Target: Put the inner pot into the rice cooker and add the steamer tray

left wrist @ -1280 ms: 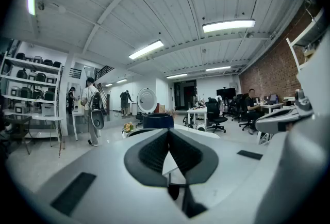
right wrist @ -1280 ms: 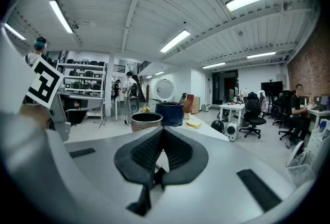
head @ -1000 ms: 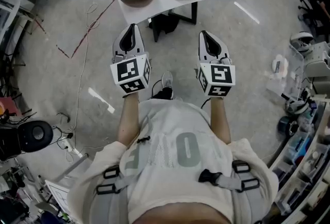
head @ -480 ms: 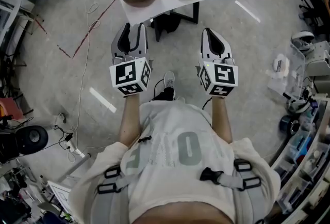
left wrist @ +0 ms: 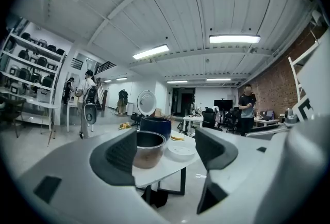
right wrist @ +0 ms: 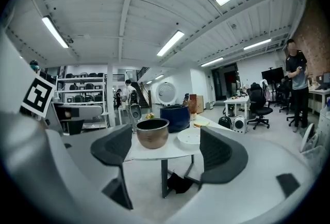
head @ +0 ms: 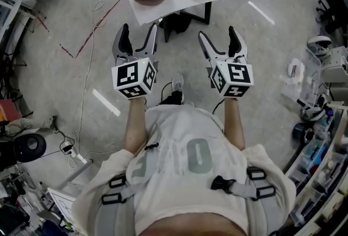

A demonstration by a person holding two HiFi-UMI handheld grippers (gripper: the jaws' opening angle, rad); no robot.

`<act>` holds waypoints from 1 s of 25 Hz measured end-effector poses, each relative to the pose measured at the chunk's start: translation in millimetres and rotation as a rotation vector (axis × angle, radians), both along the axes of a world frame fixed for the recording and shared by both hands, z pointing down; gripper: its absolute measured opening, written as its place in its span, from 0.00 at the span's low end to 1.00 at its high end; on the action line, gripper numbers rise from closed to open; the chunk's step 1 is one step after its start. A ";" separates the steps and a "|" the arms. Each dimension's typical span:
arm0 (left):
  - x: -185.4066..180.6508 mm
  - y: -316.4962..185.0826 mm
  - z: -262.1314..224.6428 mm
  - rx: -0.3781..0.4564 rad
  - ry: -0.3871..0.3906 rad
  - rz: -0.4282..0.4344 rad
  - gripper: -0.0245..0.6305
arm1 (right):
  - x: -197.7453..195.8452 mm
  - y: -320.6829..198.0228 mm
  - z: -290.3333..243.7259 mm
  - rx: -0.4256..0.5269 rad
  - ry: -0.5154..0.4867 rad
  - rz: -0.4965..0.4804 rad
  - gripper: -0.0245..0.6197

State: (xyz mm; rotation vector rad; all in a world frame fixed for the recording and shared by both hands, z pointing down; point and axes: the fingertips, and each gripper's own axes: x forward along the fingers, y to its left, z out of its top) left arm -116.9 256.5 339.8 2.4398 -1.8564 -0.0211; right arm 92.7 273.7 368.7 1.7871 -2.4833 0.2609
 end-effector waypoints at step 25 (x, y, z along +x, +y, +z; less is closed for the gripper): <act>-31.8 -129.0 -8.9 0.032 0.026 -0.015 0.55 | 11.5 -122.1 4.4 -0.021 0.026 0.085 0.67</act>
